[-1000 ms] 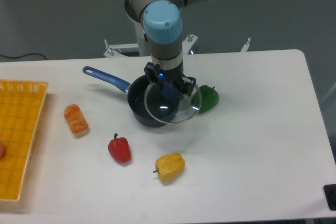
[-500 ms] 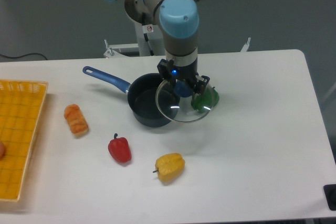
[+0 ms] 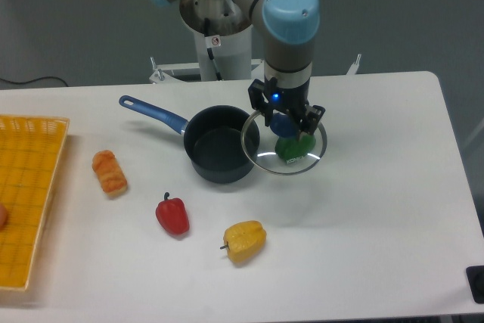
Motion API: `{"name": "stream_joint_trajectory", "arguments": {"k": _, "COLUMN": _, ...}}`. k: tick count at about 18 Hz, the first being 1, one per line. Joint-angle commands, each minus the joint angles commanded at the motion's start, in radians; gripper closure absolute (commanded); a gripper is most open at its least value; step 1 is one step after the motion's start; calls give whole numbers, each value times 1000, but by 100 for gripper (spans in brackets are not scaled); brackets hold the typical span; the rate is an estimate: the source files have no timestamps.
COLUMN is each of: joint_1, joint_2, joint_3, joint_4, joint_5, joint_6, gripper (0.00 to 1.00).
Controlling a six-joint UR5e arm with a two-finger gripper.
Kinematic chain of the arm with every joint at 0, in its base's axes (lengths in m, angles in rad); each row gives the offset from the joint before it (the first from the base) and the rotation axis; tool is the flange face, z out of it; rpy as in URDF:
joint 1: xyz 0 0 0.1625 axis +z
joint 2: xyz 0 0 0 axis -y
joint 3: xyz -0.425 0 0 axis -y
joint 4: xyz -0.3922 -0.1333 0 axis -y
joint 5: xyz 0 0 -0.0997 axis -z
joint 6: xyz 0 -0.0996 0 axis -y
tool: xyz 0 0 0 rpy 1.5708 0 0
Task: Open the lid
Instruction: 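Lift the glass lid off the saucepan and carry it toward the green pepper, then hold the lid beside the saucepan over the green pepper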
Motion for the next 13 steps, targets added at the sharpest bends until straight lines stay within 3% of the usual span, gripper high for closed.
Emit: {"name": "stream_joint_trajectory", "arguments": {"k": 13, "joint_1": 32, "joint_2": -40, "joint_3": 29, "joint_4": 1, "joint_5": 64, "joint_6": 100, "gripper": 44}}
